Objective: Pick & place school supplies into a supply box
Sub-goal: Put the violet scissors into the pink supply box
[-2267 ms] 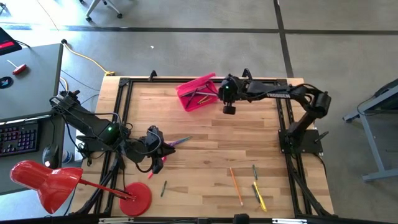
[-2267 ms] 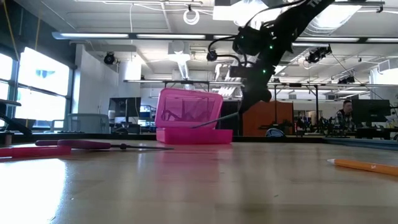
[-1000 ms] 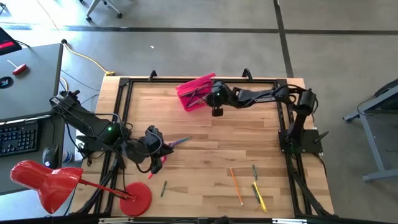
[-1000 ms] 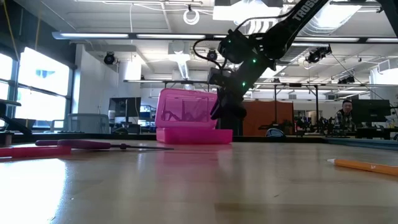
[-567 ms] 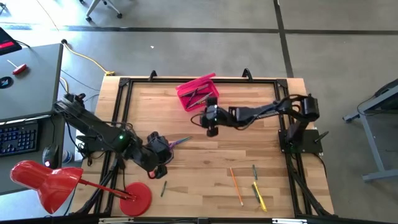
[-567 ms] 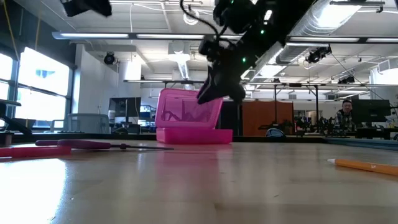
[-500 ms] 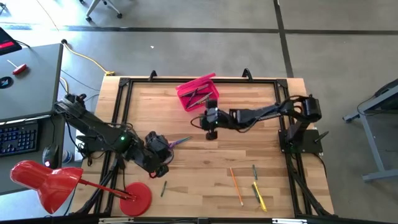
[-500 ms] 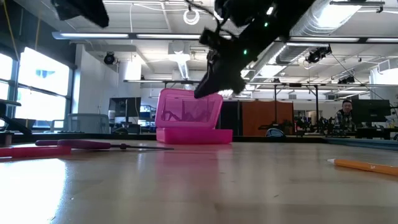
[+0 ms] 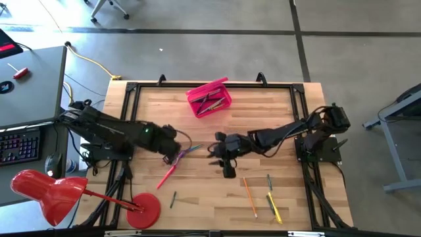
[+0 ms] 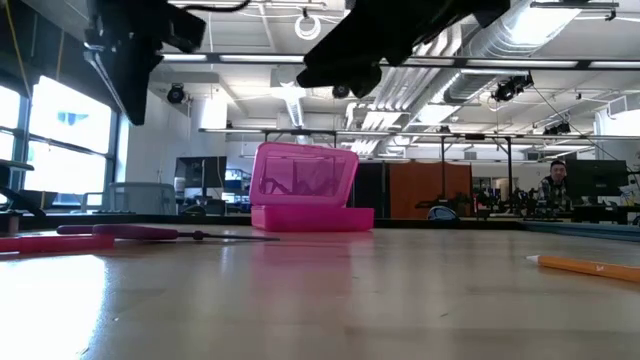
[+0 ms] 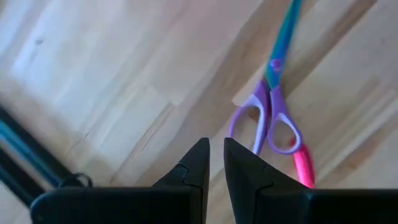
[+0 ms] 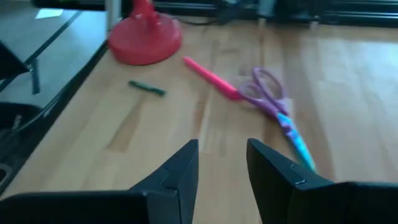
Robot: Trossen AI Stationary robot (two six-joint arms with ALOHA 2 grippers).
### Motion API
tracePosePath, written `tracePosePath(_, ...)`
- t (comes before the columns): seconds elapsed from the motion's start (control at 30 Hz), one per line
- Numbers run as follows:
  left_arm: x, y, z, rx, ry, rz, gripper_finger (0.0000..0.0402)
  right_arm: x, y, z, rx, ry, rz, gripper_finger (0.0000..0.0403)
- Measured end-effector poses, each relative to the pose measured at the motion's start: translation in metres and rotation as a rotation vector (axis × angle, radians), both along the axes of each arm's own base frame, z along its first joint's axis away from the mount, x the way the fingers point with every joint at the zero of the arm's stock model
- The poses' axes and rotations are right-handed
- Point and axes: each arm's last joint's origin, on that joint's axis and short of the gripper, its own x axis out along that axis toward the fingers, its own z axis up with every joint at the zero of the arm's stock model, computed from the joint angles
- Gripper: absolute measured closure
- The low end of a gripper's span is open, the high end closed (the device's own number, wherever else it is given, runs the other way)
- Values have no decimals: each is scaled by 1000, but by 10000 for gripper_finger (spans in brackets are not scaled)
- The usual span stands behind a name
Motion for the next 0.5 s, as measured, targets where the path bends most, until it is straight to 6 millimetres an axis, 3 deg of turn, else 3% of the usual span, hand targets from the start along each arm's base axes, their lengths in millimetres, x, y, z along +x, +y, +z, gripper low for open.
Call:
tracePosePath(0.1, 6, 11, -6, -58, 0, -40, 321, -2, 11, 0, 0, 1, 32, 289)
tracePosePath(0.27, 9, 21, -31, -150, 4, -81, 321, -7, 26, -1, -5, 17, 71, 289)
tracePosePath(0.4, 12, 18, -53, -269, -65, -113, 321, -9, 33, -1, -5, 17, 92, 289)
tracePosePath(0.5, 19, 10, -56, -364, -152, -156, 321, -9, 36, -1, -5, 16, 99, 289)
